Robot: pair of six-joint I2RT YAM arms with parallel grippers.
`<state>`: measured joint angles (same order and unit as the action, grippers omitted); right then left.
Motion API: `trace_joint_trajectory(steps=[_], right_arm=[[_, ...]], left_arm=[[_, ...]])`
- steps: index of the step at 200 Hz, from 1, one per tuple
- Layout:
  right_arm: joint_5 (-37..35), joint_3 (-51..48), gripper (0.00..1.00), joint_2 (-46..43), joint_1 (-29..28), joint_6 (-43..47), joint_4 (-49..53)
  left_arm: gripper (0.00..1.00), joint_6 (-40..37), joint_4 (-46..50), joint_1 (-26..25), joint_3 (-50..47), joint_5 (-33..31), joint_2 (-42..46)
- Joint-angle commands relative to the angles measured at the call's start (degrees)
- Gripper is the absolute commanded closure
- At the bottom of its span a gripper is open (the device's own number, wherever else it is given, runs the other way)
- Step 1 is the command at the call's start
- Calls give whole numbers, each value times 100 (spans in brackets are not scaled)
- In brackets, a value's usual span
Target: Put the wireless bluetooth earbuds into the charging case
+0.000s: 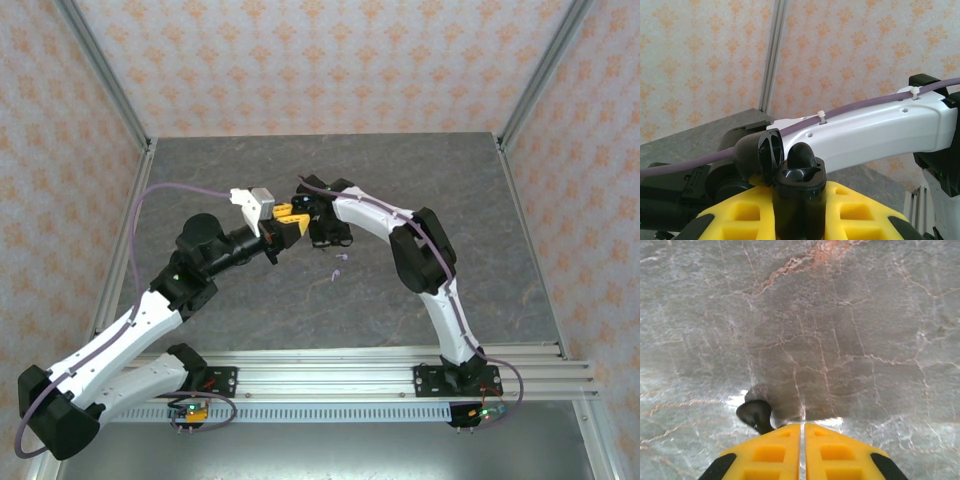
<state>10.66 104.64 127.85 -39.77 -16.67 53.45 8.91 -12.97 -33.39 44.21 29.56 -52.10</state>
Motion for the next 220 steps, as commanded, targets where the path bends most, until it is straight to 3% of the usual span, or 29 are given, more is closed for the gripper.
trace_joint_trajectory(steps=[1, 48, 102, 220], right_arm=[[-89, -71, 87, -476, 64, 171, -106], [606, 130, 77, -253, 74, 596, -191], [497, 498, 61, 117, 48, 736, 34], [-32, 853, 58, 589, -128, 846, 292]], left_arm=[[98, -56, -25, -54, 211, 6, 121], [98, -73, -21, -55, 220, -3, 112], [98, -75, -12, -55, 214, -21, 130], [97, -94, -1, -54, 229, -29, 121]])
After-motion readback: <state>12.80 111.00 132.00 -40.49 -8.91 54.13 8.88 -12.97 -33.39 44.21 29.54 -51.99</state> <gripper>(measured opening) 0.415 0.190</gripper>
